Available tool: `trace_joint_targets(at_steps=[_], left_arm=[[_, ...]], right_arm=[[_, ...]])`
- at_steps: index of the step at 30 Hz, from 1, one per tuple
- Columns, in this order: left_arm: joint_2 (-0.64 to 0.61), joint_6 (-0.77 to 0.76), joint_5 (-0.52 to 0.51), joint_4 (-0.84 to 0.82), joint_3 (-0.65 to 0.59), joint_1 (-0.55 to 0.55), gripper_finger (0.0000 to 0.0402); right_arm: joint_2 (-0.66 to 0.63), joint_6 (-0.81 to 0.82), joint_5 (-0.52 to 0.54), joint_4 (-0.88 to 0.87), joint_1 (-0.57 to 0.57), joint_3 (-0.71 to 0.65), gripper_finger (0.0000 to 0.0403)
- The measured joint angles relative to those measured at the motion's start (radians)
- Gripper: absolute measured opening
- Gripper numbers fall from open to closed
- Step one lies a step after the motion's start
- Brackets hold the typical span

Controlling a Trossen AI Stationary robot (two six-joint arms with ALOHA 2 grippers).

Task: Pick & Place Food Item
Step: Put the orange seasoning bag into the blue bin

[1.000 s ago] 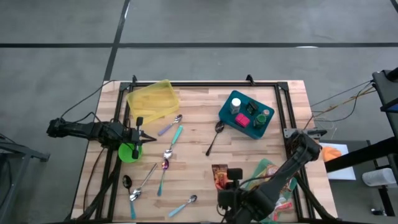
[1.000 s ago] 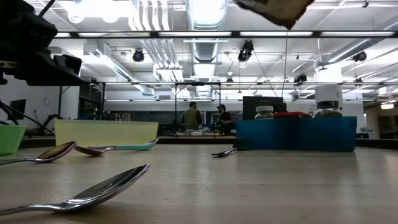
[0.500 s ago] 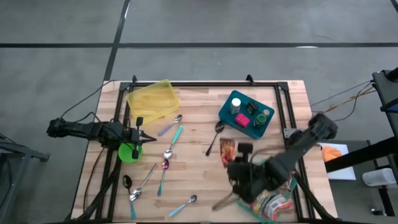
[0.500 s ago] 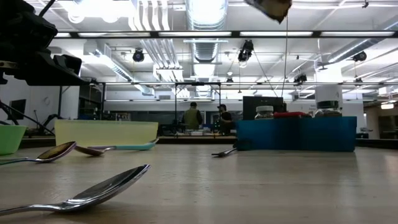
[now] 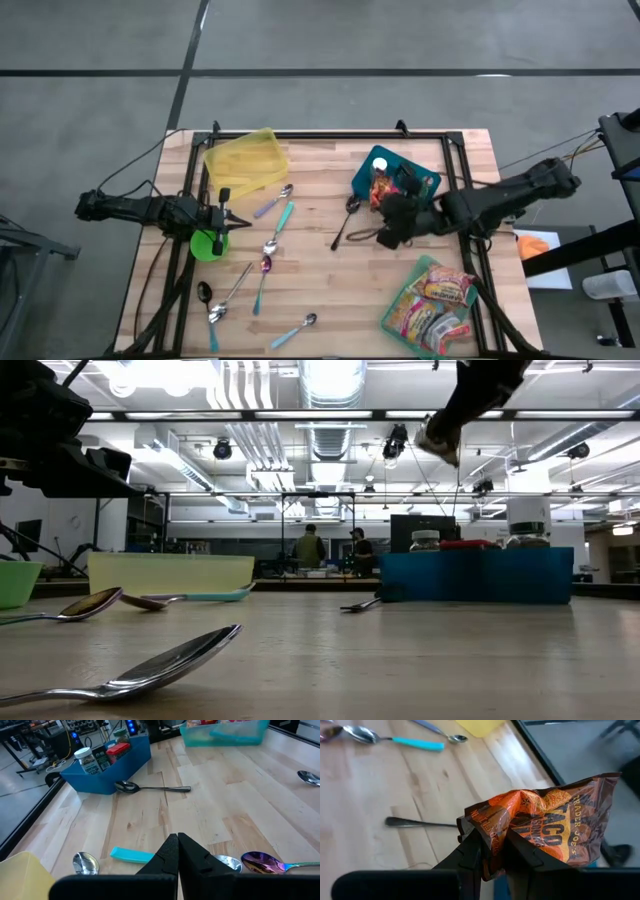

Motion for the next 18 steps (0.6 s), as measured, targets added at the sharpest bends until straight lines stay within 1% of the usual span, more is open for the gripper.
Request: trace_joint_targets(at_steps=[3,7,10,13,18], left_arm=[[0.0,0.0,0.0,0.0,0.0,0.0,0.0],[0.0,0.0,0.0,0.0,0.0,0.0,0.0],[0.0,0.0,0.0,0.0,0.0,0.0,0.0],[0.0,0.0,0.0,0.0,0.0,0.0,0.0],[0.0,0.0,0.0,0.0,0.0,0.0,0.0]], right_arm=[[-0.071,-0.065,-0.064,0.121,-0.054,-0.09,0.0054],[-0.142,-0.148,-0.066,0.226,-0.117,-0.177,0.0054],[-0.165,-0.217,-0.065,0.286,-0.155,-0.222,0.0054],[-0.17,-0.244,-0.066,0.3,-0.191,-0.247,0.0054],[-0.173,-0.234,-0.063,0.319,-0.26,-0.29,0.0054]])
